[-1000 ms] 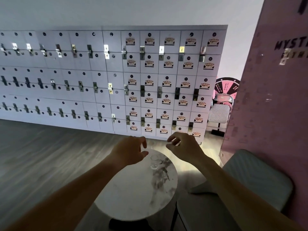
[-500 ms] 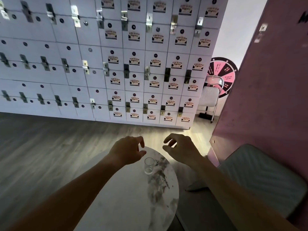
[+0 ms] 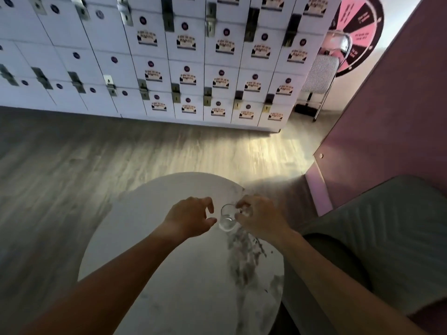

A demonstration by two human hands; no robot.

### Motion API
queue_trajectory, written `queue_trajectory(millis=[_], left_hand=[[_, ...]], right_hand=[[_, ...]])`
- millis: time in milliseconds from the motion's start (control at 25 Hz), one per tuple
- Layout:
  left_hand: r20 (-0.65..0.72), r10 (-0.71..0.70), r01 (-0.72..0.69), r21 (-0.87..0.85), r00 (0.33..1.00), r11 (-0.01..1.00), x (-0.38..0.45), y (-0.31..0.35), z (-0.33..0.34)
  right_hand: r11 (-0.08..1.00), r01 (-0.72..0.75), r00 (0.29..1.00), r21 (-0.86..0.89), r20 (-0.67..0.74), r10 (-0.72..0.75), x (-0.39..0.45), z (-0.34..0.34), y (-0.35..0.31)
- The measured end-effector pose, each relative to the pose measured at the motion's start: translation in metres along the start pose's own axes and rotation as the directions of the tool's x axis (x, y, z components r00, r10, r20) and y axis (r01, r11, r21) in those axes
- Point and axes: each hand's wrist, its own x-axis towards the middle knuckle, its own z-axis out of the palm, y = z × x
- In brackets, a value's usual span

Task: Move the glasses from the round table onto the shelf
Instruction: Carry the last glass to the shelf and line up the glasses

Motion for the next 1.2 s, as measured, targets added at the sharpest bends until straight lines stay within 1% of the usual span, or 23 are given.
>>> queue_trajectory(millis=[160, 320, 480, 640, 800, 960, 1080, 1200], left_hand=[[0.076, -0.034, 0.037, -0.042, 0.997, 0.998, 0.03, -0.026, 0.053], [0.117, -0.009, 0.019, -0.084, 0.993, 0.996, 0.052, -0.035, 0.091], [0.129, -0.004, 0.017, -0.098, 0.992, 0.995, 0.068, -0.037, 0.112], [0.137, 0.008, 0.007, -0.106, 0.99, 0.994, 0.073, -0.035, 0.107], [0.125, 0.093, -0.077, -0.128, 0.988, 0.989, 0.081, -0.009, 0.074], [0.073, 0.24, -0.221, -0.203, 0.968, 0.954, 0.098, 0.047, 0.025], [0.039, 0.372, -0.355, -0.224, 0.927, 0.908, 0.106, 0.105, -0.008], [0.032, 0.531, -0.51, -0.236, 0.847, 0.827, 0.093, 0.183, -0.032]], right_hand=[[0.997, -0.014, 1.0, -0.074, 0.01, 0.015, 0.026, 0.053, 0.029], [0.989, 0.0, 1.0, -0.15, 0.009, 0.002, 0.036, 0.084, 0.053], [0.98, 0.046, 0.999, -0.192, -0.007, -0.048, 0.045, 0.097, 0.068], [0.977, 0.091, 0.996, -0.195, -0.001, -0.093, 0.046, 0.09, 0.065], [0.984, 0.056, 0.996, -0.167, -0.056, -0.066, 0.041, 0.045, 0.05], [0.982, -0.022, 0.981, -0.187, -0.195, -0.015, 0.03, -0.033, 0.038], [0.975, -0.098, 0.94, -0.201, -0.34, 0.025, 0.004, -0.096, 0.035], [0.958, -0.217, 0.872, -0.189, -0.478, 0.103, -0.053, -0.157, 0.038]])
